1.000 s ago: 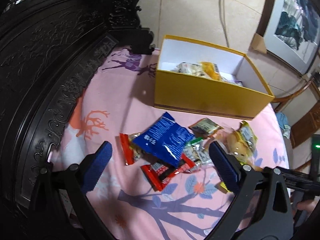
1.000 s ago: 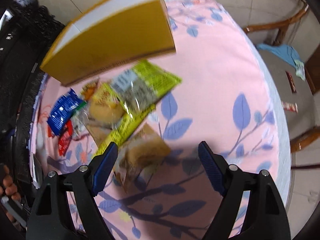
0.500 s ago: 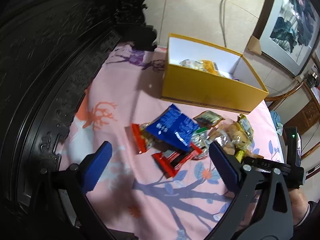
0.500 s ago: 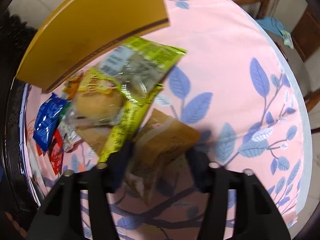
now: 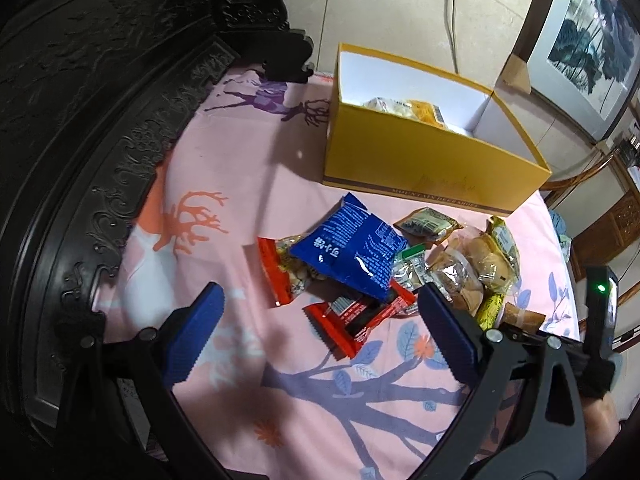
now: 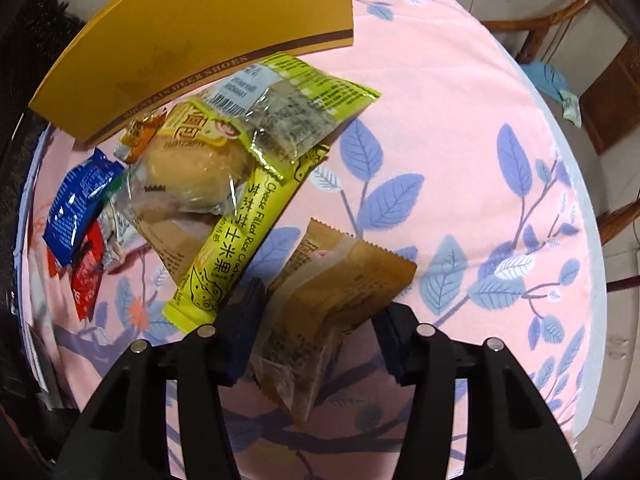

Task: Organize snacks
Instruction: 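Grasp the brown pastry pack with the right tool while the left tool grasps the blue bag, then carry the pastry pack and blue bag into the yellow box and release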

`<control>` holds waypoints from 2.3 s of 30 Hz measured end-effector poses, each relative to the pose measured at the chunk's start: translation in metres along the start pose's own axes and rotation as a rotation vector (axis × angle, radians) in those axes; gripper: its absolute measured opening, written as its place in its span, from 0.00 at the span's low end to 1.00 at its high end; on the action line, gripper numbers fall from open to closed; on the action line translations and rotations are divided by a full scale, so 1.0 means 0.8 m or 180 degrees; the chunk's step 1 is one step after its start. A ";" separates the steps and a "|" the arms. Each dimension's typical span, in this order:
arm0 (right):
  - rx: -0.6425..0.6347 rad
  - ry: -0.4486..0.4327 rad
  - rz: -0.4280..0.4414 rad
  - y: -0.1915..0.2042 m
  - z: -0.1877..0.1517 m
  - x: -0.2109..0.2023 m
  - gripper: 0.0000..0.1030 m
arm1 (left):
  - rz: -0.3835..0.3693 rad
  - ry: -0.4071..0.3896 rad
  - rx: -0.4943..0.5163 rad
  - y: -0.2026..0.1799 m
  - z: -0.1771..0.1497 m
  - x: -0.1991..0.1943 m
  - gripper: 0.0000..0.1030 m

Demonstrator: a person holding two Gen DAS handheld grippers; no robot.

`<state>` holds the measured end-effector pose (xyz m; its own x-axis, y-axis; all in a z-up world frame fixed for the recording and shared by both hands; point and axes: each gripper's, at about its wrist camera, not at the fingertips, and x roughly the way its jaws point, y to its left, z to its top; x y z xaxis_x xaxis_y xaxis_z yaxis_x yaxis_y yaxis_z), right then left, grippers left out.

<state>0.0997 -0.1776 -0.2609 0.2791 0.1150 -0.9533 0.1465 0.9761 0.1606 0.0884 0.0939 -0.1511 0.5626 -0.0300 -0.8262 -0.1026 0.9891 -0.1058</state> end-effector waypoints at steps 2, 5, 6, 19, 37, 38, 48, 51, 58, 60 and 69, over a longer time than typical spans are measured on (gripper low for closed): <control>0.0027 0.0036 0.0033 -0.002 -0.006 -0.001 0.46 | 0.0063 0.0070 0.0062 -0.008 0.005 0.016 0.96; -0.0020 0.0024 0.0072 -0.001 -0.012 -0.001 0.46 | 0.0194 0.0144 0.0113 -0.016 0.016 0.043 0.96; -0.0070 0.0008 0.0070 0.000 -0.015 -0.001 0.46 | 0.0224 0.0162 0.0104 -0.018 0.020 0.050 0.96; -0.0066 0.0050 0.0274 -0.033 -0.024 -0.010 0.46 | 0.0213 0.0546 0.0693 -0.063 0.050 0.164 0.96; -0.0010 0.0101 0.0323 -0.047 -0.010 -0.013 0.40 | 0.0043 0.0417 0.0967 -0.070 0.023 0.150 0.67; 0.0015 0.0104 0.0339 -0.050 -0.011 -0.014 0.39 | 0.0006 0.0411 0.0914 -0.068 0.022 0.147 0.67; 0.0159 0.0061 0.0490 -0.074 -0.018 -0.032 0.35 | -0.0358 0.0276 0.0415 -0.043 0.009 0.090 0.66; 0.0148 -0.0011 0.0541 -0.076 -0.018 -0.045 0.35 | -0.0396 0.0229 0.0396 -0.040 0.007 0.074 0.66; -0.0007 -0.0246 0.0608 -0.074 -0.012 -0.085 0.35 | -0.0489 0.0078 0.0411 -0.050 0.009 0.030 0.66; -0.0090 -0.0332 0.0630 -0.070 -0.007 -0.100 0.35 | -0.0478 0.0047 0.0424 -0.059 0.012 0.017 0.66; -0.0401 -0.0735 0.0846 -0.037 0.047 -0.153 0.35 | -0.0569 -0.0306 0.0309 -0.090 0.048 -0.037 0.66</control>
<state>0.0968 -0.2277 -0.1393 0.5005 0.3368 -0.7976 -0.0736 0.9345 0.3484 0.1103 0.0292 -0.0978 0.6409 -0.1968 -0.7419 0.0826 0.9787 -0.1882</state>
